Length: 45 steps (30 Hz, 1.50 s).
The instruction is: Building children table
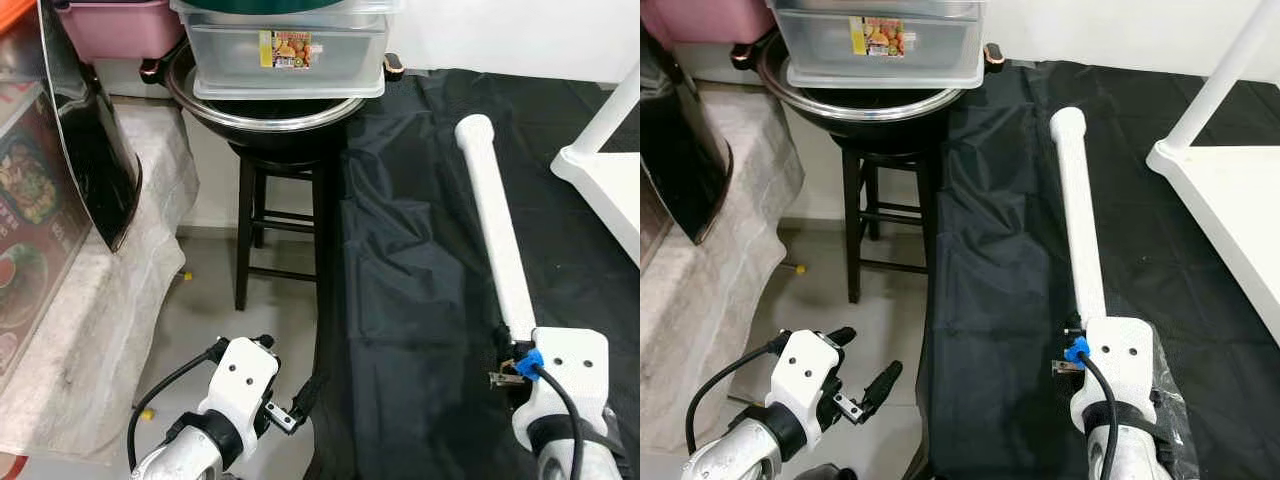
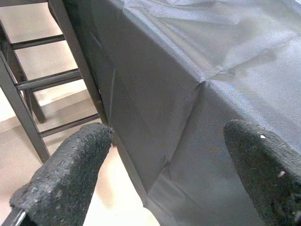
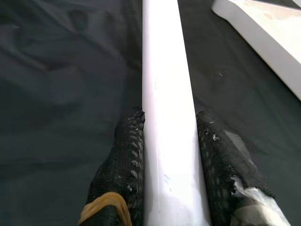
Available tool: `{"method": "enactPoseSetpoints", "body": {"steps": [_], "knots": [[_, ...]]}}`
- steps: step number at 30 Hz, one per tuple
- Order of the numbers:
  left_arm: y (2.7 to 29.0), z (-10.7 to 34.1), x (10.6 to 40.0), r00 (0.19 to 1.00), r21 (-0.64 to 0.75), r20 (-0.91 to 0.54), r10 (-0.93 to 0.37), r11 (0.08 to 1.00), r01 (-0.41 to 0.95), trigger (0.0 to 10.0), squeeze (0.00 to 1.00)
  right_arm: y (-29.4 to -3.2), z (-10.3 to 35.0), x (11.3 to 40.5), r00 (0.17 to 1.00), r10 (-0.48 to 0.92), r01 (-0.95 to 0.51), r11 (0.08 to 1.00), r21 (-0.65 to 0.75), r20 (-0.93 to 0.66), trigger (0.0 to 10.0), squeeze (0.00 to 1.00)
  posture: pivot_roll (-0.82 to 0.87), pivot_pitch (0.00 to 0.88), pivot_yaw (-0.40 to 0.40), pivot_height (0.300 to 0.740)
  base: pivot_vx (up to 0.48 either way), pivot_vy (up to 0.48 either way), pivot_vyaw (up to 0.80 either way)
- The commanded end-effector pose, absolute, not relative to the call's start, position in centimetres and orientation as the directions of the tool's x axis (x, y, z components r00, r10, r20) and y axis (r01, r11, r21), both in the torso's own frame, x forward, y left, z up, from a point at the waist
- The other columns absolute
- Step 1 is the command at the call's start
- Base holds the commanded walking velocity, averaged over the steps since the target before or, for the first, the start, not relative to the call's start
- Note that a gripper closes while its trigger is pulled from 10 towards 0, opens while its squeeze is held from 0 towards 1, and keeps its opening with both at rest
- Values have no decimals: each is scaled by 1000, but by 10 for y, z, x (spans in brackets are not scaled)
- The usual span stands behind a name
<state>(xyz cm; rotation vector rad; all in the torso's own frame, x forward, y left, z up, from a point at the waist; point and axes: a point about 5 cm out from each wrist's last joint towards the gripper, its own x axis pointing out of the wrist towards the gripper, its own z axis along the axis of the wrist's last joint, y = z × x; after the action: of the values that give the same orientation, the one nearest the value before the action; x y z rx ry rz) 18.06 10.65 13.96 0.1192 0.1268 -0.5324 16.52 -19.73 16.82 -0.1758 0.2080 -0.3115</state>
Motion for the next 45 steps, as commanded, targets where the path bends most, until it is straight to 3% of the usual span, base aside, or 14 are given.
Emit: {"method": "enactPoseSetpoints", "body": {"steps": [1, 5, 6, 7, 8, 16, 17, 25, 45], "knots": [[108, 134, 178, 848, 75, -177, -500, 852, 518, 10000, 0, -203, 167, 162, 911, -368, 326, 919, -222, -185, 10000, 0, 81, 205, -65, 740, 0, 0, 0], [108, 135, 179, 845, 75, -177, -504, 849, 522, 10000, 0, -208, 163, 160, 887, -408, 360, 905, -228, -216, 10000, 0, 80, 206, -64, 740, 0, 0, 0], [107, 135, 179, 845, 75, -177, -505, 849, 523, 10000, 0, -208, 163, 160, 888, -407, 360, 905, -227, -216, 10000, 122, 82, 205, -65, 740, 0, 0, 0], [107, 135, 179, 845, 75, -177, -505, 849, 523, 10000, 0, -208, 163, 160, 888, -407, 360, 905, -227, -216, 10000, 122, 82, 205, -65, 740, 0, 0, 0], [108, 135, 179, 845, 75, -177, -504, 849, 522, 10000, 0, -207, 163, 161, 892, -400, 353, 908, -228, -212, 10000, 1000, 83, 207, -64, 740, 0, 0, 0], [108, 135, 180, 849, 74, -176, -499, 853, 517, 10000, 0, -202, 169, 167, 909, -375, 333, 916, -224, -183, 10000, 996, 80, 208, -67, 740, 0, 0, 0], [108, 135, 180, 849, 74, -176, -498, 853, 516, 10000, 0, -200, 172, 169, 918, -361, 322, 920, -224, -163, 10000, 0, 80, 208, -67, 740, 0, 0, 0], [107, 134, 179, 850, 72, -176, -497, 854, 515, 10000, 0, -192, 203, 206, 945, -325, 323, 930, -172, 18, 10000, 0, 82, 202, -71, 740, 0, 0, 0], [105, 135, 177, 847, 62, -175, -502, 853, 518, 10000, 0, -245, 207, 284, 821, -563, 567, 823, 30, -91, 10000, 0, 93, 191, -75, 740, 0, 0, 0]]}}
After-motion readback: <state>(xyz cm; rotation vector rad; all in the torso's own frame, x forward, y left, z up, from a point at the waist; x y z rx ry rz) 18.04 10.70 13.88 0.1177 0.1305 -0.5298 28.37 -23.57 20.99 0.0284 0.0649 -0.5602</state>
